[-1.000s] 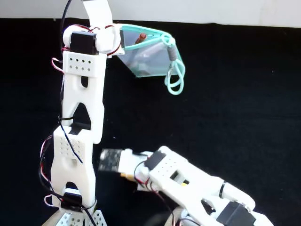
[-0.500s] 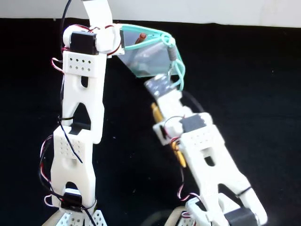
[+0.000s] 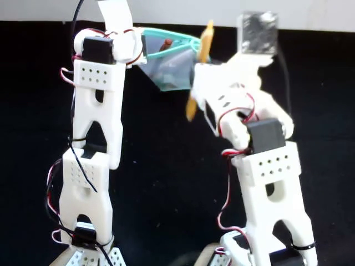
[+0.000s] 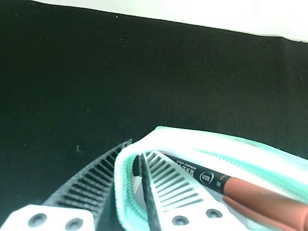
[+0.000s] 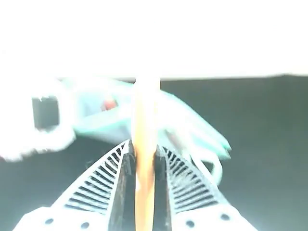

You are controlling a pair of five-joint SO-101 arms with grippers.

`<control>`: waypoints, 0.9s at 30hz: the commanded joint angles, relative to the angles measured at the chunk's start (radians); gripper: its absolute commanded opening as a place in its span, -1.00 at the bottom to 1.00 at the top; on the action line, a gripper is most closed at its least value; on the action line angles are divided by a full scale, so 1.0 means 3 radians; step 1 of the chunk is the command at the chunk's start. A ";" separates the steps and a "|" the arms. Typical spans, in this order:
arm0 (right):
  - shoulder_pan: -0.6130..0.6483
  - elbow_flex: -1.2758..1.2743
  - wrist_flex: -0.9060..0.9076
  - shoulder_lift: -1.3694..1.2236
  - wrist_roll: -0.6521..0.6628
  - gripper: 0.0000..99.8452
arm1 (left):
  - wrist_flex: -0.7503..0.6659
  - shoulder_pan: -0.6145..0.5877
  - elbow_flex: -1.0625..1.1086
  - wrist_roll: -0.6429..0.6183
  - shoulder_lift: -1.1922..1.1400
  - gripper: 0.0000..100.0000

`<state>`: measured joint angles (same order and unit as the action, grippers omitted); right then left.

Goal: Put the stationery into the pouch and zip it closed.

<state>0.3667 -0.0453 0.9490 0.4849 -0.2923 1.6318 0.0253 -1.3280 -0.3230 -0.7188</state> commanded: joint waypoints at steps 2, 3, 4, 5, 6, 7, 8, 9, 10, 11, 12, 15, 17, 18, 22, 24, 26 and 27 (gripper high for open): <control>-0.0028 0.0504 -0.0417 -0.0258 -0.0476 -0.99 | 0.0005 -0.0095 -0.0033 0.0031 0.0008 -0.99; -0.0028 0.0580 -0.0494 -0.0345 -0.0557 -0.99 | 0.0005 -0.0079 -0.0033 0.0031 0.0008 -0.99; -0.0028 0.0662 -0.0550 -0.0422 -0.0624 -0.99 | 0.0005 -0.0064 -0.0033 0.0031 0.0008 -0.99; -0.0028 0.0760 -0.0580 -0.0499 -0.0675 -0.99 | 0.0005 -0.0059 -0.0033 0.0031 0.0008 -0.99; -0.0028 0.0862 -0.0591 -0.0570 -0.0711 -0.99 | 0.0005 -0.0028 -0.0033 0.0031 0.0008 -0.99; -0.0018 0.0974 -0.0596 -0.0647 -0.0721 -0.99 | 0.0005 -0.0008 -0.0033 0.0031 0.0008 -0.99; -0.0013 0.1087 -0.0596 -0.0713 -0.0726 -0.99 | 0.0005 0.0013 -0.0033 0.0031 0.0003 -0.99; -0.0008 0.1204 -0.0596 -0.0775 -0.0736 -0.99 | 0.0005 0.0033 -0.0033 0.0031 -0.0008 -0.99; 0.0013 0.1317 -0.0596 -0.0836 -0.0783 -0.99 | 0.0005 0.0059 -0.0033 0.0031 -0.0043 -0.99; 0.0023 0.1435 -0.0596 -0.0887 -0.0818 -0.99 | 0.0005 0.0079 -0.0038 0.0031 -0.0090 -0.99; 0.0023 0.1537 -0.0596 -0.0944 -0.0823 -0.99 | 0.0005 0.0100 -0.0038 0.0031 -0.0141 -0.99; 0.0023 0.1757 -0.0596 -0.1112 -0.0818 -0.99 | 0.0005 0.0105 -0.0059 0.0031 -0.0274 -0.99; 0.0023 0.1844 -0.0601 -0.1276 -0.0818 -0.99 | 0.0005 0.0100 -0.0064 0.0031 -0.0299 -0.99; 0.0028 0.1880 -0.0611 -0.1358 -0.0818 -0.99 | 0.0005 0.0100 -0.0064 0.0031 -0.0299 -0.99; 0.0115 0.1987 -0.0806 -0.1675 -0.0777 -0.99 | 0.0005 0.0100 -0.0064 0.0031 -0.0299 -0.99; 0.0166 0.2002 -0.0811 -0.1793 -0.0644 -0.99 | 0.0005 0.0090 -0.0064 0.0031 -0.0299 -0.99; 0.0222 0.1992 -0.0816 -0.1890 -0.0522 -0.99 | 0.0005 0.0090 -0.0064 0.0031 -0.0299 -0.99; 0.0233 0.1987 -0.0816 -0.1936 -0.0450 -0.99 | 0.0005 0.0095 -0.0064 0.0031 -0.0299 -0.99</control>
<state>0.4143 0.5117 0.7281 -0.0844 -0.4810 1.6303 0.0529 -1.3464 -0.3230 -0.7894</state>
